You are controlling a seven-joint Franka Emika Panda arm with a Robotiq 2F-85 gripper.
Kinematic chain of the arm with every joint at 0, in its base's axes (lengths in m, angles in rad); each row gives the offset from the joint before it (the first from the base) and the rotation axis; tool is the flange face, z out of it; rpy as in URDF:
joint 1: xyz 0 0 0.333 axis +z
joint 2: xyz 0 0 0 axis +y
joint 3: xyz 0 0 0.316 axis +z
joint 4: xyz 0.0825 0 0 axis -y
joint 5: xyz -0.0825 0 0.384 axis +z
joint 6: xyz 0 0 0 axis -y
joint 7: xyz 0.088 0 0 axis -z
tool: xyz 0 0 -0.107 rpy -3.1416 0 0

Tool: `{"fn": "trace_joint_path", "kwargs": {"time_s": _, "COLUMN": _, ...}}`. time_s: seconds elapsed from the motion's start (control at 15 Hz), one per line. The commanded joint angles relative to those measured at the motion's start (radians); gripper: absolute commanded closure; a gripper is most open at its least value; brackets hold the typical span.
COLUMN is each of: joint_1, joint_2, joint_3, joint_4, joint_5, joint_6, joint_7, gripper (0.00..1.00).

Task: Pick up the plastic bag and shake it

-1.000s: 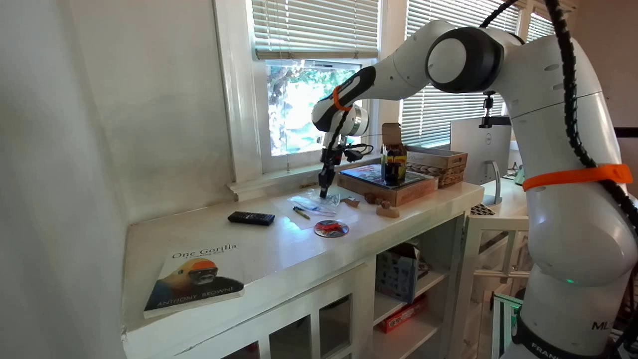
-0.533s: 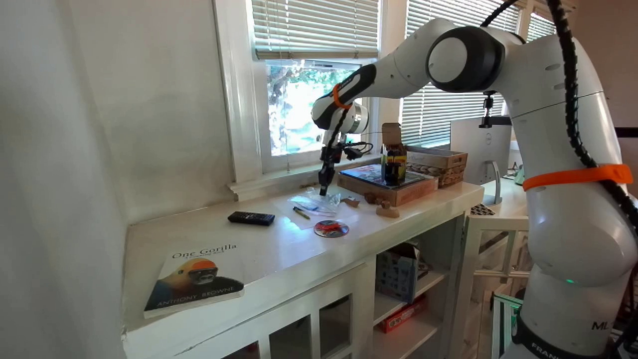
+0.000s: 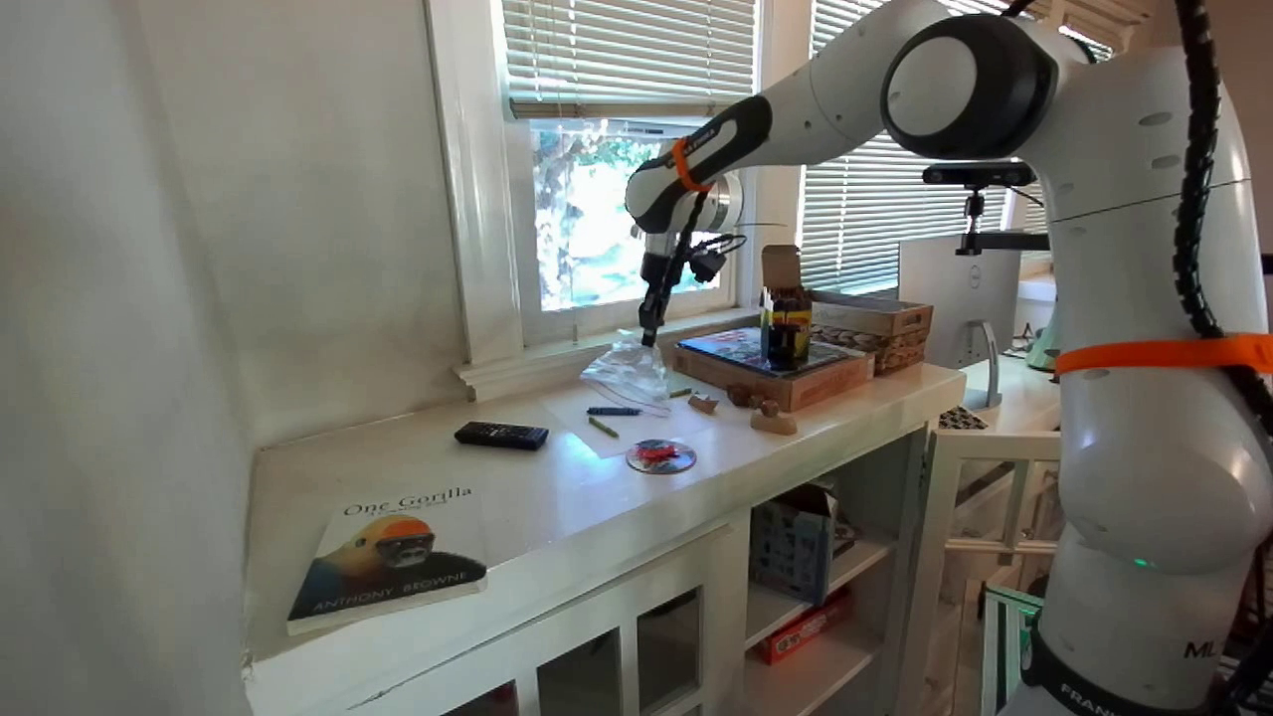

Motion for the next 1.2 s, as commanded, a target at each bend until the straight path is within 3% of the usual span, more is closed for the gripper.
{"fn": "trace_joint_path", "kwargs": {"time_s": 0.0, "joint_1": 0.069, "joint_2": -0.078, "joint_3": -0.025, "joint_4": -0.114, "joint_5": -0.188, "joint_6": 0.177, "joint_7": 0.099, "gripper": 1.00}}
{"fn": "trace_joint_path", "kwargs": {"time_s": 0.4, "joint_1": 0.154, "joint_2": -0.110, "joint_3": -0.068, "joint_4": -0.179, "joint_5": -0.628, "joint_6": 0.361, "joint_7": 0.387, "gripper": 1.00}}
{"fn": "trace_joint_path", "kwargs": {"time_s": 0.47, "joint_1": 0.186, "joint_2": -0.109, "joint_3": -0.101, "joint_4": -0.179, "joint_5": -0.716, "joint_6": 0.383, "joint_7": 0.449, "gripper": 1.00}}
{"fn": "trace_joint_path", "kwargs": {"time_s": 1.13, "joint_1": 0.232, "joint_2": -0.176, "joint_3": -0.103, "joint_4": -0.175, "joint_5": -1.420, "joint_6": 0.344, "joint_7": 1.060, "gripper": 1.00}}
